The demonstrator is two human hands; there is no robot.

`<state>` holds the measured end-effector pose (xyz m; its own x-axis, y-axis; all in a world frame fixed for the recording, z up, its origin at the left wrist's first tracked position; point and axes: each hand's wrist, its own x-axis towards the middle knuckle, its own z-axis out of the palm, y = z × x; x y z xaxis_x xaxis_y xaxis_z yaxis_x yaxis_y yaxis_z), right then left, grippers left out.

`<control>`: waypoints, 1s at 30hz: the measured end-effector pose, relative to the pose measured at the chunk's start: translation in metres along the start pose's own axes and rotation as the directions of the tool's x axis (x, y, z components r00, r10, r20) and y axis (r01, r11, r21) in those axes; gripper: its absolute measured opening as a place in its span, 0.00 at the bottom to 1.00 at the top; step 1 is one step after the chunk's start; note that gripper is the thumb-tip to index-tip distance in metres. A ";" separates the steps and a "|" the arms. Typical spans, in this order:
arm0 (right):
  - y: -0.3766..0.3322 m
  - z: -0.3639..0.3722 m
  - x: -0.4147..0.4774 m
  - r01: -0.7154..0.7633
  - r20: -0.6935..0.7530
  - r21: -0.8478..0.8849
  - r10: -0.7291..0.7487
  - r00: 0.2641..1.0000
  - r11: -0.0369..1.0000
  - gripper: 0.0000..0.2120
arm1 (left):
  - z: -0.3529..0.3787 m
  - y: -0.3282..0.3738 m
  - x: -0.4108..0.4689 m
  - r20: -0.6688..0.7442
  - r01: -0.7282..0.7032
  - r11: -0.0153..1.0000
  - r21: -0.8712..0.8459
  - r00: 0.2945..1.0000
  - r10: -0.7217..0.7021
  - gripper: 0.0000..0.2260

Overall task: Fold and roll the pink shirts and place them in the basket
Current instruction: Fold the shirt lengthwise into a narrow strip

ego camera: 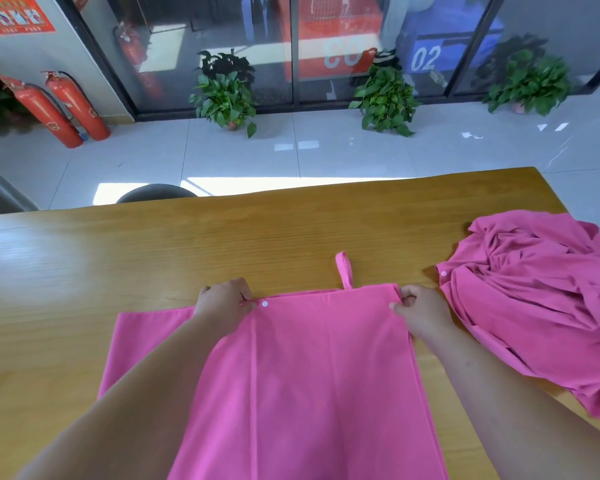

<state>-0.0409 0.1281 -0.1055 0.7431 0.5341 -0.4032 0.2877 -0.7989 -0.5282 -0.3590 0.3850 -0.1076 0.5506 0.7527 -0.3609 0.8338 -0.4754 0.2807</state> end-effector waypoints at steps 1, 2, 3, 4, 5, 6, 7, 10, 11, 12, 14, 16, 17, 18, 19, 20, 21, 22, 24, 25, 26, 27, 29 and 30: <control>0.001 -0.001 -0.002 0.001 -0.003 0.057 -0.001 1.000 0.998 0.07 | -0.003 -0.001 -0.002 0.000 -0.007 1.000 -0.030 1.000 0.007 0.07; 0.000 -0.003 -0.004 0.005 -0.013 0.102 -0.003 1.000 0.995 0.07 | -0.008 0.000 -0.004 0.001 -0.019 0.998 -0.060 1.000 0.019 0.06; -0.003 -0.005 -0.007 0.013 -0.026 0.119 -0.010 1.000 0.993 0.09 | -0.012 0.001 -0.006 0.003 -0.029 0.995 -0.092 1.000 0.030 0.05; -0.007 -0.008 -0.011 0.034 -0.044 0.120 -0.029 0.999 0.992 0.12 | -0.016 0.002 -0.009 0.006 -0.038 0.992 -0.120 0.999 0.039 0.04; -0.011 -0.012 -0.015 0.052 -0.063 0.097 -0.046 0.997 0.994 0.14 | -0.020 0.002 -0.012 0.008 -0.043 0.989 -0.142 0.999 0.044 0.04; -0.013 -0.015 -0.017 0.078 -0.087 0.074 -0.072 0.994 0.994 0.14 | -0.023 0.002 -0.015 0.004 -0.048 0.987 -0.155 0.999 0.049 0.04; -0.016 -0.019 -0.020 0.099 -0.106 0.052 -0.093 0.990 0.994 0.14 | -0.026 0.002 -0.017 -0.006 -0.050 0.985 -0.165 0.999 0.050 0.05; -0.024 -0.030 -0.028 0.187 -0.136 -0.023 -0.188 0.973 0.982 0.09 | -0.034 -0.002 -0.025 -0.037 -0.051 0.982 -0.179 0.998 0.045 0.07; -0.028 -0.033 -0.033 0.193 -0.130 -0.035 -0.196 0.972 0.980 0.09 | -0.036 -0.005 -0.028 -0.047 -0.050 0.981 -0.187 0.998 0.042 0.07; -0.030 -0.036 -0.036 0.205 -0.127 -0.037 -0.208 0.970 0.978 0.10 | -0.039 -0.007 -0.030 -0.050 -0.054 0.980 -0.190 0.998 0.045 0.07; -0.034 -0.043 -0.044 0.194 -0.102 -0.048 -0.198 0.975 0.980 0.12 | -0.042 -0.011 -0.035 -0.041 -0.070 0.982 -0.177 0.997 0.064 0.06; -0.044 -0.056 -0.058 0.164 0.055 0.042 -0.166 0.985 0.986 0.11 | -0.046 -0.013 -0.041 -0.034 -0.092 0.986 -0.139 0.996 0.088 0.05; -0.054 -0.065 -0.071 0.111 0.196 0.190 -0.148 0.969 0.976 0.11 | -0.047 -0.013 -0.044 -0.038 -0.102 0.987 -0.124 0.994 0.098 0.05; -0.065 -0.074 -0.084 0.024 0.344 0.356 -0.155 0.926 0.934 0.10 | -0.049 -0.014 -0.047 -0.047 -0.111 0.987 -0.116 0.993 0.106 0.05; -0.070 -0.083 -0.092 -0.050 0.420 0.451 -0.163 0.893 0.891 0.11 | -0.050 -0.015 -0.050 -0.060 -0.119 0.986 -0.116 0.992 0.113 0.06; -0.072 -0.089 -0.096 -0.064 0.404 0.506 -0.170 0.899 0.860 0.11 | -0.052 -0.015 -0.053 -0.069 -0.125 0.985 -0.121 0.991 0.118 0.06; -0.071 -0.093 -0.098 -0.036 0.318 0.481 -0.136 0.938 0.876 0.11 | -0.054 -0.016 -0.055 -0.075 -0.128 0.983 -0.133 0.990 0.119 0.05; -0.070 -0.097 -0.099 0.065 0.149 0.337 -0.121 0.981 0.939 0.12 | -0.056 -0.016 -0.058 -0.078 -0.130 0.980 -0.153 0.990 0.119 0.05; -0.072 -0.099 -0.109 0.177 0.039 0.018 -0.178 0.983 0.984 0.10 | -0.058 -0.015 -0.063 -0.078 -0.146 0.973 -0.177 0.988 0.134 0.04; -0.079 -0.097 -0.121 0.200 0.110 0.043 -0.204 0.973 0.979 0.08 | -0.058 -0.015 -0.065 -0.082 -0.158 0.973 -0.167 0.986 0.146 0.05; -0.090 -0.095 -0.137 0.209 0.227 0.177 -0.246 0.942 0.962 0.08 | -0.059 -0.016 -0.068 -0.088 -0.169 0.974 -0.152 0.984 0.157 0.05; -0.100 -0.096 -0.154 0.183 0.378 0.336 -0.310 0.872 0.924 0.09 | -0.060 -0.017 -0.071 -0.096 -0.177 0.974 -0.143 0.982 0.164 0.05; -0.118 -0.099 -0.179 0.123 0.557 0.526 -0.450 0.698 0.842 0.10 | -0.061 -0.021 -0.075 -0.108 -0.191 0.970 -0.151 0.979 0.176 0.06; -0.120 -0.100 -0.184 0.130 0.563 0.580 -0.511 0.650 0.804 0.09 | -0.062 -0.023 -0.076 -0.110 -0.194 0.967 -0.164 0.978 0.178 0.06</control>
<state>-0.1518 0.0983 0.1071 -0.0035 0.9108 -0.4129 -0.0219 -0.4129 -0.9105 -0.4225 0.3663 -0.0316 0.6823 0.7017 -0.2051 0.6930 -0.5313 0.4874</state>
